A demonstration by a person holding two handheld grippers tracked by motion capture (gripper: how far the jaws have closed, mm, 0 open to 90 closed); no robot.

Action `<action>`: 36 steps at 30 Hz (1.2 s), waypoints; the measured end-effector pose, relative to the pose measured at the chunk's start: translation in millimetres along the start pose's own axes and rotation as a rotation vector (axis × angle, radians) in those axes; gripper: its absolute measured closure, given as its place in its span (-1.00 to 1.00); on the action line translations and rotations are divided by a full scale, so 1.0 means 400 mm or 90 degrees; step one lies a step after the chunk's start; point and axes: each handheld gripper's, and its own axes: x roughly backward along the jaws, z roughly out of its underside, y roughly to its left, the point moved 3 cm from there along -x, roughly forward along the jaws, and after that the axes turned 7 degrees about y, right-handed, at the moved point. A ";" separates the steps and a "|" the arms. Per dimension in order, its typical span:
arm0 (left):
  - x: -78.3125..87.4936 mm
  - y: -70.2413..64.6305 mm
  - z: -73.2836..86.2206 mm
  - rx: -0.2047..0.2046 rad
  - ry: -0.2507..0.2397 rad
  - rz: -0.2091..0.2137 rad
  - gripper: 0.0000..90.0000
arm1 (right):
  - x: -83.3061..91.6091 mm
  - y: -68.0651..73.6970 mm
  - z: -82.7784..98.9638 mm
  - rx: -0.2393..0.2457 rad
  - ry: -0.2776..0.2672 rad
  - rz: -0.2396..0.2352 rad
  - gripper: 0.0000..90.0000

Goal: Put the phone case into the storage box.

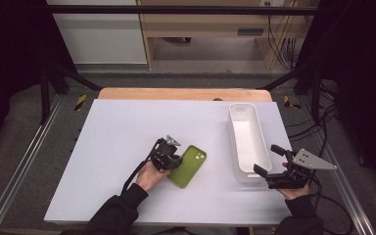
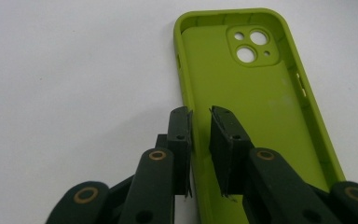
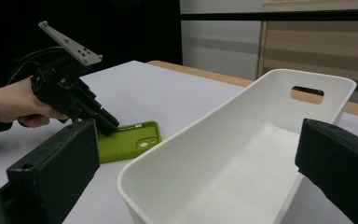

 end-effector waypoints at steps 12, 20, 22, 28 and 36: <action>0.003 0.001 0.000 0.009 0.008 -0.010 0.84 | 0.000 0.000 0.000 0.000 0.000 0.001 -1.00; 0.004 -0.002 -0.001 0.010 0.009 -0.017 0.89 | 0.001 0.000 0.000 0.000 -0.001 0.000 -1.00; 0.004 -0.002 -0.001 0.011 0.009 -0.019 0.89 | 0.001 0.000 0.000 -0.001 0.000 0.000 -1.00; 0.004 -0.003 -0.001 0.014 0.010 -0.022 0.90 | 0.001 0.000 0.000 0.000 0.000 0.000 -1.00; 0.006 -0.003 0.000 0.009 0.006 -0.027 0.93 | 0.001 -0.001 -0.001 -0.003 -0.004 -0.002 -1.00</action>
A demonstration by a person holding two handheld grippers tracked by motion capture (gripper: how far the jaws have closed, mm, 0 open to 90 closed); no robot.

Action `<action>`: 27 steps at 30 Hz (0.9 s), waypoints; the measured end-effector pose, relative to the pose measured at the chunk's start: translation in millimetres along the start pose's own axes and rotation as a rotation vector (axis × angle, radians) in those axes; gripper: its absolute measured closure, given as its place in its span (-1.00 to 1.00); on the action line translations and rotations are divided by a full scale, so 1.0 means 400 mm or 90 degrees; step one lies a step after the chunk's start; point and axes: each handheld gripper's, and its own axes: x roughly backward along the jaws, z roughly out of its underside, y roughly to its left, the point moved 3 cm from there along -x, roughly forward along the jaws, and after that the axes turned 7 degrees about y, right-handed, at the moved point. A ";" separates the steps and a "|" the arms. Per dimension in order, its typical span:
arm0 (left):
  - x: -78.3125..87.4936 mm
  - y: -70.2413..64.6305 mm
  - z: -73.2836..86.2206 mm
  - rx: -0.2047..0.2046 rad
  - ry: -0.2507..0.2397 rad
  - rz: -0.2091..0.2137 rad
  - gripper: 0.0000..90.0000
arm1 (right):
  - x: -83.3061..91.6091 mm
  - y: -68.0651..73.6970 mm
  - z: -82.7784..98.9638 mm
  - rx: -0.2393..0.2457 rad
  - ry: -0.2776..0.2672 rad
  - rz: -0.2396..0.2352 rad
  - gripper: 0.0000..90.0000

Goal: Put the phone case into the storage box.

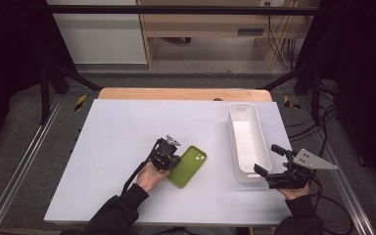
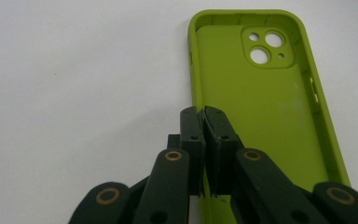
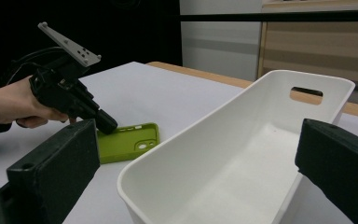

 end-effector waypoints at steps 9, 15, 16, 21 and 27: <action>0.024 0.000 -0.004 -0.014 -0.029 -0.008 0.94 | 0.000 0.000 0.000 -0.001 -0.002 -0.002 -1.00; 0.042 0.002 -0.006 -0.018 -0.048 -0.013 0.94 | 0.002 -0.001 -0.001 -0.001 -0.002 -0.001 -1.00; 0.044 0.002 -0.006 -0.018 -0.050 -0.013 0.94 | 0.002 -0.001 -0.001 -0.001 -0.003 -0.001 -1.00; 0.052 0.002 -0.007 -0.025 -0.057 -0.011 0.94 | 0.001 0.000 0.000 -0.004 0.001 0.003 -1.00; 0.068 0.002 -0.009 -0.030 -0.071 -0.013 0.94 | 0.001 0.000 -0.001 -0.003 -0.001 -0.002 -1.00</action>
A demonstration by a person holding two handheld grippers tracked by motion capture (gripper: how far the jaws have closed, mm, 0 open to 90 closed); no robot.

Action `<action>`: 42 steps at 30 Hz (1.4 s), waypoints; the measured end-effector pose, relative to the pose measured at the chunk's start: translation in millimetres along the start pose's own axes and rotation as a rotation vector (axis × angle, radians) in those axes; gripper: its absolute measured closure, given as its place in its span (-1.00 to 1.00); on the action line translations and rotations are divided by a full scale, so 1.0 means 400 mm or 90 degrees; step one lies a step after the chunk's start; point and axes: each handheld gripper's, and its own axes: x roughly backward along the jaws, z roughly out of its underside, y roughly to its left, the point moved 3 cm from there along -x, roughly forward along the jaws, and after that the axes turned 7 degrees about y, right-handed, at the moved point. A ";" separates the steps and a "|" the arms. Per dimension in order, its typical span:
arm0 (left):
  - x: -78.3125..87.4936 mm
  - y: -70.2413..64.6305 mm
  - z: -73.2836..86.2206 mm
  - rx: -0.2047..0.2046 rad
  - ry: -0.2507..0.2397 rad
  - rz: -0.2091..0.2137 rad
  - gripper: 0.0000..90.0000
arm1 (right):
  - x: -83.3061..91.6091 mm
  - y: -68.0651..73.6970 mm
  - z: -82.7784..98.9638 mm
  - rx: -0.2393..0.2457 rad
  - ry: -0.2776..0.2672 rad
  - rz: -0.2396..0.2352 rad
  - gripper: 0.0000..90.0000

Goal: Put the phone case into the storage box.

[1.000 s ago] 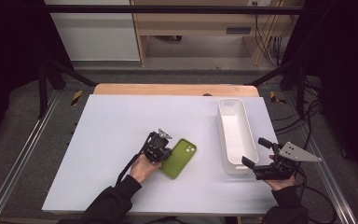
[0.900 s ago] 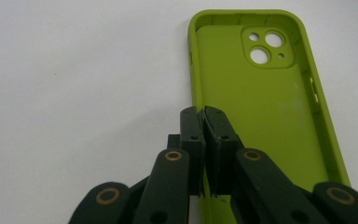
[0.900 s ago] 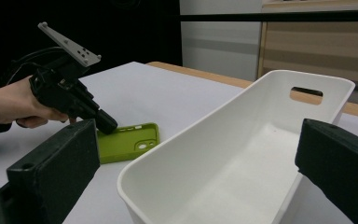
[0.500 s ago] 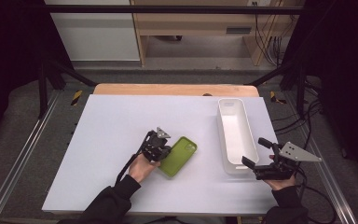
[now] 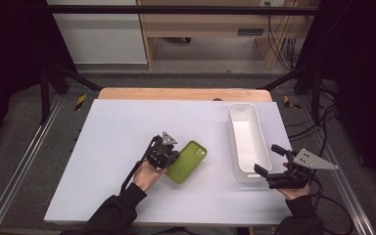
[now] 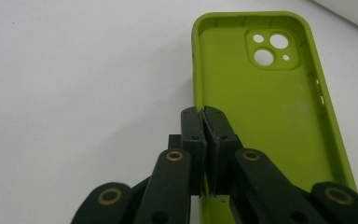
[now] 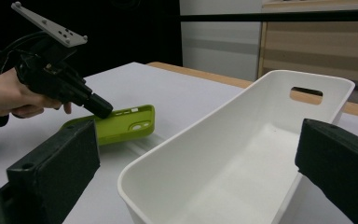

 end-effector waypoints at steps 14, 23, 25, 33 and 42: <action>0.057 0.015 -0.009 -0.012 -0.045 -0.009 0.95 | -0.001 0.001 -0.001 0.002 0.003 0.000 -1.00; 0.080 0.019 -0.010 -0.031 -0.065 -0.022 0.94 | -0.001 0.002 -0.001 0.000 0.004 0.001 -1.00; 0.085 0.019 -0.009 -0.035 -0.072 -0.030 0.94 | -0.001 0.002 -0.001 0.000 0.004 0.002 -1.00; 0.104 0.018 -0.008 -0.043 -0.094 -0.045 0.94 | 0.000 0.002 -0.002 0.000 0.003 0.001 -1.00; 0.123 0.013 -0.005 -0.050 -0.106 -0.057 0.95 | -0.001 0.003 -0.002 0.003 0.003 0.002 -1.00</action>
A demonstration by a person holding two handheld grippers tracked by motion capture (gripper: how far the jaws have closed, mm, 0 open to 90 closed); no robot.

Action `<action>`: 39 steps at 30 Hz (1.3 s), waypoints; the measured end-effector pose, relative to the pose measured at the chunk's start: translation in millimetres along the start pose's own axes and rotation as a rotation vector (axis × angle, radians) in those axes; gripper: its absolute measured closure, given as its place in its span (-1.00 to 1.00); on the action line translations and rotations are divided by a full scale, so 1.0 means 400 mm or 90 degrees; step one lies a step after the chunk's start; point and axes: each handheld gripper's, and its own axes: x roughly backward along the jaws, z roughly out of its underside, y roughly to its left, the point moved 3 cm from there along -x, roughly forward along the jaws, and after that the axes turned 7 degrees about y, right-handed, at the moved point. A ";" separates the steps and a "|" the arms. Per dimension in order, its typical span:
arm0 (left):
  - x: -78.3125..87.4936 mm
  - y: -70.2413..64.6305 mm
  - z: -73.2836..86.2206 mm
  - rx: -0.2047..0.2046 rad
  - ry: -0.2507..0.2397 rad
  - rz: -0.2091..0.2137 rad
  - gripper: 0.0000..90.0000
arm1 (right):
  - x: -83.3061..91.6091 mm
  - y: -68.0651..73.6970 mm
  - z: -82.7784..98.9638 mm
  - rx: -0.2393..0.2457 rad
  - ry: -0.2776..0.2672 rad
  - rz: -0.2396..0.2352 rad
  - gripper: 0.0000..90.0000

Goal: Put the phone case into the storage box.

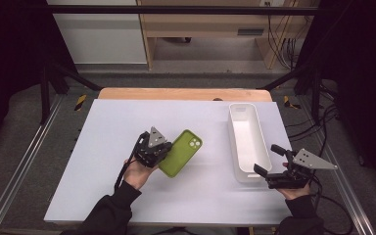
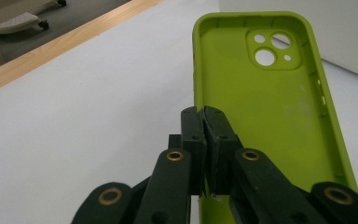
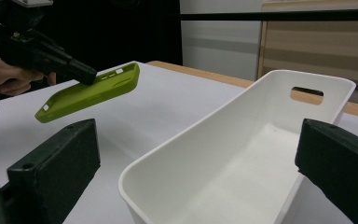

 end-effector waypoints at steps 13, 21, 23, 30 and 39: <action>0.033 -0.006 0.003 -0.018 -0.018 -0.019 0.95 | 0.001 -0.001 0.000 0.002 0.002 0.002 -1.00; 0.044 -0.004 0.007 -0.017 -0.024 -0.023 0.94 | -0.001 0.002 -0.002 0.001 0.005 0.002 -1.00; 0.048 -0.005 0.008 -0.017 -0.026 -0.025 0.95 | -0.001 0.003 -0.003 0.003 0.005 -0.001 -1.00; 0.063 -0.002 0.015 -0.018 -0.032 -0.032 0.95 | 0.001 0.004 -0.006 0.004 0.003 0.001 -1.00; 0.077 -0.002 0.019 -0.023 -0.041 -0.042 0.95 | -0.004 0.012 -0.010 0.010 0.011 0.000 -1.00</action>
